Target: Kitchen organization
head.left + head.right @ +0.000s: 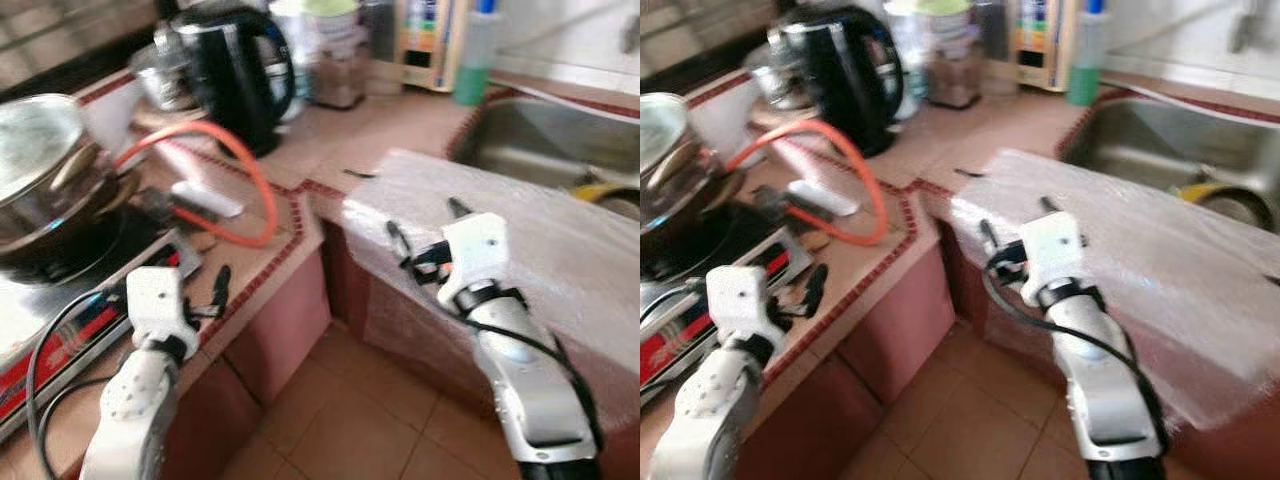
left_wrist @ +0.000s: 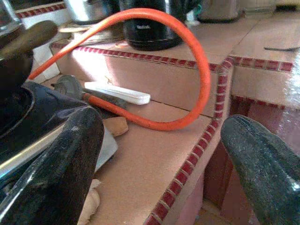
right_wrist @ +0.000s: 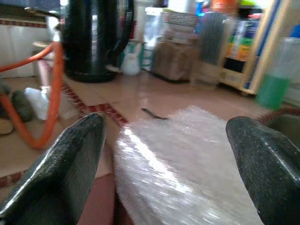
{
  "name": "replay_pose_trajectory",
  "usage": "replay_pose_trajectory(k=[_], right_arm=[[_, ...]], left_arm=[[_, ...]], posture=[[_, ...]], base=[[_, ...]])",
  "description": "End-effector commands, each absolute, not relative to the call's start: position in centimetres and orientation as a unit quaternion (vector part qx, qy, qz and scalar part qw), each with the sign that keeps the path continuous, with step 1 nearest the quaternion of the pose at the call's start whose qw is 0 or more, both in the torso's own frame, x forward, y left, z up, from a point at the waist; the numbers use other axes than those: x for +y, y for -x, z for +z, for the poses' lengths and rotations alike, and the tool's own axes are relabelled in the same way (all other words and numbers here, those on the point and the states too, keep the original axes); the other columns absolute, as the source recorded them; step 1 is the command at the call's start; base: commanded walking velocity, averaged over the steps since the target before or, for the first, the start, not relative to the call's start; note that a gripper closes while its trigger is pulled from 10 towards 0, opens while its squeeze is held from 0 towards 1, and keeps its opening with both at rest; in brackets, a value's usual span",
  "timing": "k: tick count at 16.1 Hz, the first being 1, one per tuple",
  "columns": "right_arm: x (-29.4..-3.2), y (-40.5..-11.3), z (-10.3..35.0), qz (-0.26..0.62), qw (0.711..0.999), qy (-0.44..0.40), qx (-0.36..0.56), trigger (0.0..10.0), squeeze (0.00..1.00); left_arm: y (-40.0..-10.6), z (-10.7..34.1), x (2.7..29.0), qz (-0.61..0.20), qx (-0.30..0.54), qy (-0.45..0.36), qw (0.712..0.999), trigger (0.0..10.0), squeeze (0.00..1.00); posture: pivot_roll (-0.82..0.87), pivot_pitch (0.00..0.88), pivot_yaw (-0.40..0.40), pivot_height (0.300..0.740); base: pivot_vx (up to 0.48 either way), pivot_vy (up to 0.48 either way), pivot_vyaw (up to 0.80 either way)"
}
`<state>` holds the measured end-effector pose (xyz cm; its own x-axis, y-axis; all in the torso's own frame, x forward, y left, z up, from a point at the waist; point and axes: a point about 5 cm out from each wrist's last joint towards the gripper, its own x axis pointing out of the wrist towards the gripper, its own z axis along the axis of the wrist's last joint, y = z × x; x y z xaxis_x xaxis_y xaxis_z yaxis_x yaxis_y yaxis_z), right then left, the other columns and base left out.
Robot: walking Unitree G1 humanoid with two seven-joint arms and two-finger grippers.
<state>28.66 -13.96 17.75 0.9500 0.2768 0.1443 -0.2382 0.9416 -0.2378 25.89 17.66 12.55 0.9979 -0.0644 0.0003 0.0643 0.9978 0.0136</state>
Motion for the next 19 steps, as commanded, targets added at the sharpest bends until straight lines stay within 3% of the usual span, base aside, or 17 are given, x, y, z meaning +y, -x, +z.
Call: replay_pose_trajectory(k=[1, 19], right_arm=[[-12.6, -28.5, 17.8, 0.155, 0.978, 0.103, -0.094, 10.0, 0.00], [-11.8, -28.7, 17.7, 0.188, 0.973, 0.099, -0.090, 10.0, 0.00]], left_arm=[[-25.4, 12.3, 18.6, -0.022, 0.007, -0.014, 1.000, 10.0, 0.00], [-25.1, 11.8, 17.0, -0.028, 0.025, 0.027, 0.999, 10.0, 0.00]], posture=[[-0.19, 0.091, 0.114, 0.740], [-0.18, 0.092, 0.090, 0.740]], base=[[0.000, 0.000, 0.80], [0.000, 0.000, 0.80]])
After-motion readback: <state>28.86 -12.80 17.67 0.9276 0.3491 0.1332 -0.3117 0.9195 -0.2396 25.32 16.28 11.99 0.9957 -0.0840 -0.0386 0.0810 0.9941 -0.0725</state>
